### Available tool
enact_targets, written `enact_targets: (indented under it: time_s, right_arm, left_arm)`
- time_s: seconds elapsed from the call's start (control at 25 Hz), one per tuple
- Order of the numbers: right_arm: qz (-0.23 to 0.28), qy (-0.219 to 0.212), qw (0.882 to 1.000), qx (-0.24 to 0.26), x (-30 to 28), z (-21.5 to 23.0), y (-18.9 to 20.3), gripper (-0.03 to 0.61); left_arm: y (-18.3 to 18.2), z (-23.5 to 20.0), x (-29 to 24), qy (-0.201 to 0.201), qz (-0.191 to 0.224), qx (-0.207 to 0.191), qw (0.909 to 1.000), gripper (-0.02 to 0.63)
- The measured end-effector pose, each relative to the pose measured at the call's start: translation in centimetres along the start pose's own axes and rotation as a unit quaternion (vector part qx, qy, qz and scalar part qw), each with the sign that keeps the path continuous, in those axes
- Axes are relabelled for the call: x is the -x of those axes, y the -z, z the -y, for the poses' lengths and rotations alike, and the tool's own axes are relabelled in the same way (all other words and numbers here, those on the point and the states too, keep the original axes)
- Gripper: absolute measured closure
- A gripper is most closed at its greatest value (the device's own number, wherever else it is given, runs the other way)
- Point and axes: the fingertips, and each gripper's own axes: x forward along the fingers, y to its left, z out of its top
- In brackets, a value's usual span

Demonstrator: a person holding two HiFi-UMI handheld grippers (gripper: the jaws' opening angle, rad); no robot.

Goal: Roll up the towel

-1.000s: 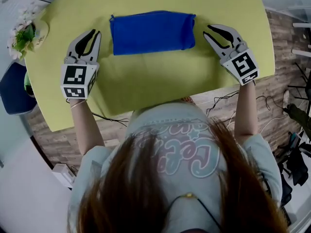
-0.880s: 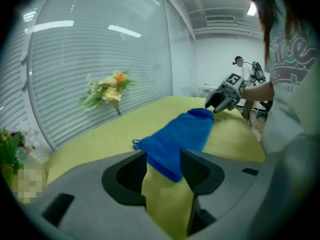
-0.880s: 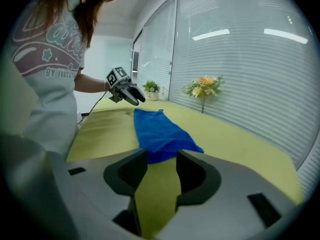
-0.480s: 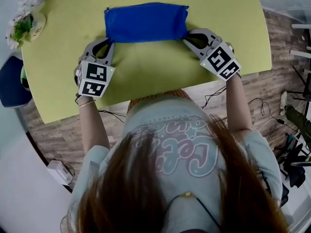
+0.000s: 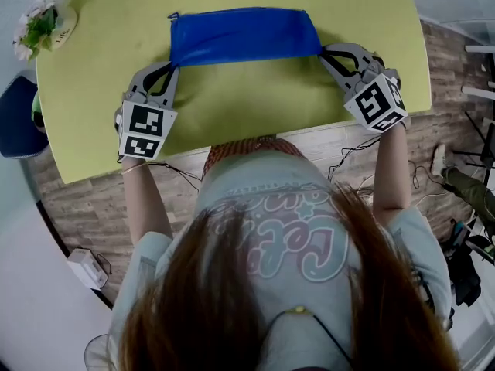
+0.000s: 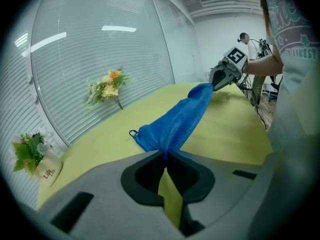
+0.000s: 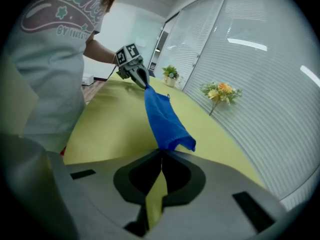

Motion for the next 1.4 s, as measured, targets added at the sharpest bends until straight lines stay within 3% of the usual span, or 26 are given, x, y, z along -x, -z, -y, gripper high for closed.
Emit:
enact_targets:
  time_s: [0.16, 0.28, 0.4, 0.44, 0.56, 0.72, 0.84, 0.96, 1.16, 1.4]
  right_arm:
    - [-0.048, -0.059, 0.996, 0.05, 0.2, -4.1, 1.9, 0.568]
    - [-0.064, -0.067, 0.995, 0.034, 0.6, -5.7, 3.1, 0.561]
    - [-0.072, -0.053, 0.996, 0.001, 2.1, -5.5, 3.7, 0.457]
    - [-0.064, -0.044, 0.997, -0.007, 2.7, -5.3, 3.4, 0.44]
    - [0.003, -0.018, 1.0, -0.013, 3.8, -4.6, 0.0, 0.456]
    - [0.078, -0.041, 0.996, 0.004, 1.7, -6.4, -5.2, 0.454]
    - [0.072, -0.055, 0.996, 0.004, -0.6, -7.3, -5.4, 0.448]
    - [0.042, -0.054, 0.997, -0.029, -1.1, -6.9, -2.8, 0.442]
    - [0.036, -0.06, 0.994, -0.088, -0.2, -6.9, 0.0, 0.457]
    - [0.041, -0.035, 0.996, -0.068, 0.4, -6.7, -0.5, 0.453]
  left_arm:
    - [1.6, 3.4, 0.8, 0.03, -0.024, -0.03, 0.9988, 0.589]
    - [2.7, 4.4, 1.6, 0.023, -0.035, -0.027, 0.9987, 0.589]
    - [3.6, 4.0, 2.9, 0.012, -0.037, -0.028, 0.9989, 0.533]
    - [3.4, 4.0, 3.5, 0.011, -0.027, -0.028, 0.9992, 0.496]
    - [0.3, 4.1, 4.8, 0.005, 0.028, -0.048, 0.9985, 0.488]
    - [-2.7, 6.6, 2.7, 0.034, 0.059, -0.102, 0.9925, 0.488]
    - [-2.7, 8.5, 0.5, 0.075, 0.036, -0.126, 0.9885, 0.488]
    - [-0.8, 8.5, -0.5, 0.095, -0.004, -0.136, 0.9861, 0.48]
    - [1.3, 6.6, 0.7, 0.092, -0.014, -0.098, 0.9908, 0.48]
    - [1.5, 6.7, 0.6, 0.088, -0.016, -0.112, 0.9897, 0.48]
